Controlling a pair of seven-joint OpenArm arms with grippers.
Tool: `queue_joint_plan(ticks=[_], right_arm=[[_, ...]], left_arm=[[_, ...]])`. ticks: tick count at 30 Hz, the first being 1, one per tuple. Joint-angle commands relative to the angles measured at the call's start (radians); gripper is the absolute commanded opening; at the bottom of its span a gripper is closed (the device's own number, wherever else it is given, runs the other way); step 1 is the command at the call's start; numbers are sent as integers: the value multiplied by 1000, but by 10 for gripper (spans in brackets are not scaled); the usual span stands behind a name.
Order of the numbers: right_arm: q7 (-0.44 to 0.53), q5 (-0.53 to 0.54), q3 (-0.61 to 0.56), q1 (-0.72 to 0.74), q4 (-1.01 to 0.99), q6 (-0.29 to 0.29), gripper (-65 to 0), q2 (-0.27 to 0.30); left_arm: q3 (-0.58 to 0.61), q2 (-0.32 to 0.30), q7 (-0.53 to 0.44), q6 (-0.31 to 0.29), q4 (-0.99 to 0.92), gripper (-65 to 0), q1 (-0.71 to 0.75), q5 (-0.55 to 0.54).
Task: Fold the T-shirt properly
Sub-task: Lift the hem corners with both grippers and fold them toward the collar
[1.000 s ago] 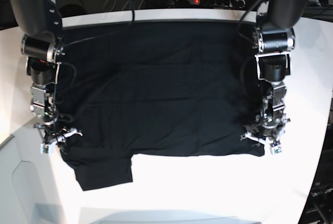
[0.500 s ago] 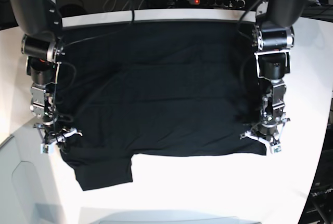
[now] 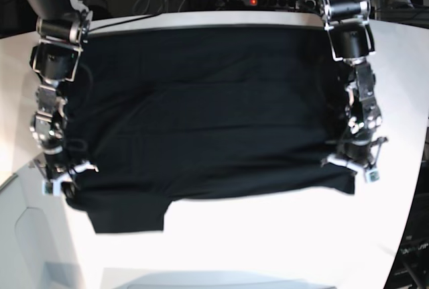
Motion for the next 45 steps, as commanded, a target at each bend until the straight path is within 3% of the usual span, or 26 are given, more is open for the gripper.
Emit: queue_joint_plan(ticks=[1,5,11,20,23,27,29,33,45], right_arm=[[17,11,26,5,57,8,-614,19],[-36,11,87,-99,212,92,-615,18],[-39,11,93,-274,349,97,-616,19],[-45,11,87,-379,392,98,-610,16],[-45,10,87,-380,395,98,-557,16],[-45,10,95,-397,416,98,-406,18],[-45,11,96,-402,455,98,-341,16],[-45,11,96,-419,537,98,-277,-4],[-45,7,95,-412,568,98,-273,-31]], left_arm=[[-15,-13,-14,1,43,-650,-11,2],[-38,-13,17,1,135,-650,66,2],[-41,-10,23,1,244,-650,196,2],[-131,76,25,1,259,-636,293,2],[-137,77,79,1,276,-538,307,2],[-140,79,158,1,377,-354,314,2],[-163,79,155,1,425,-311,336,2],[-237,105,149,1,457,-306,311,2],[-243,102,152,1,178,-306,95,10]])
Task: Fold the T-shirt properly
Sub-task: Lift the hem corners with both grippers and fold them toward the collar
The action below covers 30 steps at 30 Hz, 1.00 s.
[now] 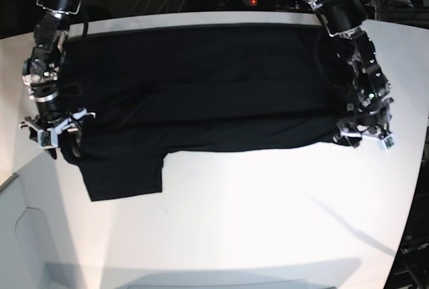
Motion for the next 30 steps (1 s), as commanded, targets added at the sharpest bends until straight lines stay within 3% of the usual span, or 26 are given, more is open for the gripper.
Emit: queue_joint_plan(ticks=[1,5,16,22,30], right_arm=[[31,14,5,14,16,0,-273,13],[31,14,5,14,16,0,-273,13],[31,14,5,16,15,0,-273,13],[31,14,2,48,6,0,-273,11],[31,14,-1,63,0,0,-273,11]], left_arm=[[12,-13,-24,-4,0,-306,-36,-1],[67,-53,-25,-4,-83,-306,-66,-10],[101,-61,-27,-4,-104,-311,-90,-10],[101,-61,-27,-4,-111,-413,-93,-10],[101,-61,-27,-4,-111,-425,-92,-10]])
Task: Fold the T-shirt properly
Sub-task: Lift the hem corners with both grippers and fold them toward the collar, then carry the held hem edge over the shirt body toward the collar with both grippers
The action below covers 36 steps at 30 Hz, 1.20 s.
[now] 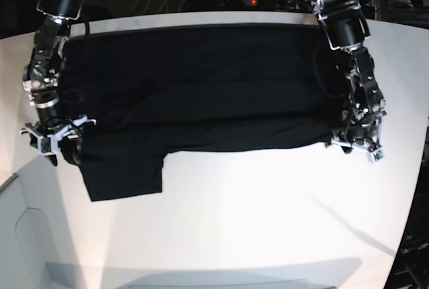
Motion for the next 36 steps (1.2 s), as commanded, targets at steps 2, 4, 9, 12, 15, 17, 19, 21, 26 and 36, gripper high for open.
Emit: queue_joint_plan(ticks=[2,4,9,12,15,17,19,21,26,36], right_arm=[[31,14,2,27,17,0,-273,14],[31,14,3,30,17,0,-273,14],[29,13,8,61,17,0,-273,14],[28,13,8,87,15,0,-273,14],[-63,13,5,149,-19,0,-272,16],[-141,13,5,208,-57,0,-271,17],[-224,13,0,267,-115,0,-270,22],[-275,13,0,317,-169,0,-270,22],[-397,13,-7,403,-261,0,-270,23],[-549,13,-170,379,-270,0,-270,77]], left_arm=[[-1,-14,-23,-1,17,-483,-20,-3],[-1,-14,-23,-1,19,-574,-20,-3],[-1,-14,-18,-1,28,-645,-19,0],[-4,-14,-13,-1,42,-650,-17,0],[-4,-14,-12,-1,97,-650,-10,0],[-5,-14,-12,-1,126,-650,-2,0],[-5,-14,-12,-1,162,-650,10,-2],[-7,-14,-12,-1,192,-650,12,-2],[-7,-14,-12,-1,220,-650,32,-2],[-7,-14,-12,-1,221,-650,50,-2]])
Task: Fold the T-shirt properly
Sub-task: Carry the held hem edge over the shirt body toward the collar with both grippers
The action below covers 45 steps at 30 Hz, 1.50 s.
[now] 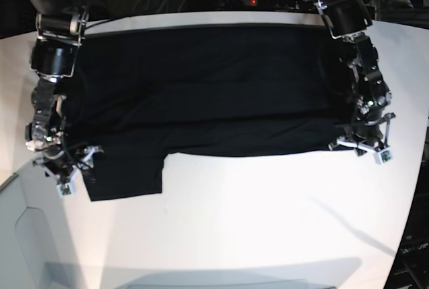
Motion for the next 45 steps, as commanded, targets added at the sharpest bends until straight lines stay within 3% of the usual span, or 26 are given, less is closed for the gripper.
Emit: queue_joint_plan(ticks=[1,9,12,17,18,26,35,41,45], right_arm=[[11,8,3,22,12,0,-271,18],[1,8,2,-4,11,0,-289,19],[1,8,2,-5,12,0,-375,31],[1,8,8,-1,17,0,-640,31],[1,8,9,1,20,0,-650,31],[1,10,11,-5,157,0,-650,41],[-1,10,12,-4,163,0,-650,34],[-1,14,103,-86,278,3,-650,18],[1,14,137,-145,388,84,-650,10]], left_arm=[[-2,-14,-27,3,23,-650,-21,-2],[-2,-14,-27,3,23,-650,-21,-2],[-4,-14,-27,3,23,-650,-21,-2],[-4,-14,-27,3,24,-650,-21,-2],[-4,-14,-27,3,24,-650,-21,-2],[-4,-14,-27,3,24,-650,-21,-2],[-4,-14,-27,3,24,-650,-21,1],[-5,-14,-27,5,90,-650,12,0],[-5,-9,-27,5,162,-650,43,0]])
